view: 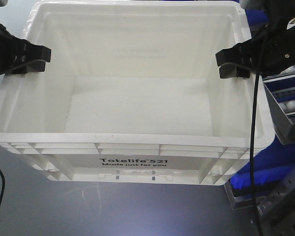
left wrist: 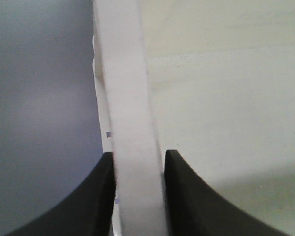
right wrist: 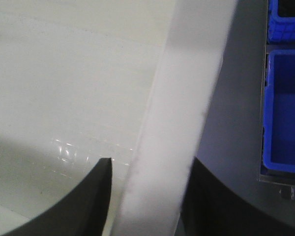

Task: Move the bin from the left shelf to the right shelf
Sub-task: 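Hold the tote with both grippers while the base turns away, then keep holding the tote while the base drives toward the other shelf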

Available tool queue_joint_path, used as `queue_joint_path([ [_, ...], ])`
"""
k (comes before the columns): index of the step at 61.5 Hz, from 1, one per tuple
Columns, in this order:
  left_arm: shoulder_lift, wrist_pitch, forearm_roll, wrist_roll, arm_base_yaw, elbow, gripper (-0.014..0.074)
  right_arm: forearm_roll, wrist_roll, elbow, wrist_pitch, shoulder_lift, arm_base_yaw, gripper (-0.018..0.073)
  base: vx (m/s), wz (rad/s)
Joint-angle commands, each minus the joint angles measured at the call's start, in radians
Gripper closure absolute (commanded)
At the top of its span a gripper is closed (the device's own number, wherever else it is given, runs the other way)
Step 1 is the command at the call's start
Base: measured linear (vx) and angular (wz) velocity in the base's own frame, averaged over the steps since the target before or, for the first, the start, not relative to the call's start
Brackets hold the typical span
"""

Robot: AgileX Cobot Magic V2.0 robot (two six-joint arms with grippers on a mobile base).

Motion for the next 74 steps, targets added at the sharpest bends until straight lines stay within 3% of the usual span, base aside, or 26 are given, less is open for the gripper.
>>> queue_joint_path([
  [1, -0.049, -0.098, -0.043, 0.037, -0.006, -0.042, 0.0601, -0.003, -0.019, -0.04, -0.082, -0.039, -0.005, 0.0564, 0.41, 0.17],
  [74, -0.049, -0.098, -0.043, 0.037, -0.006, -0.042, 0.0601, -0.002, -0.019, -0.04, -0.078, -0.039, -0.005, 0.0564, 0.42, 0.11],
])
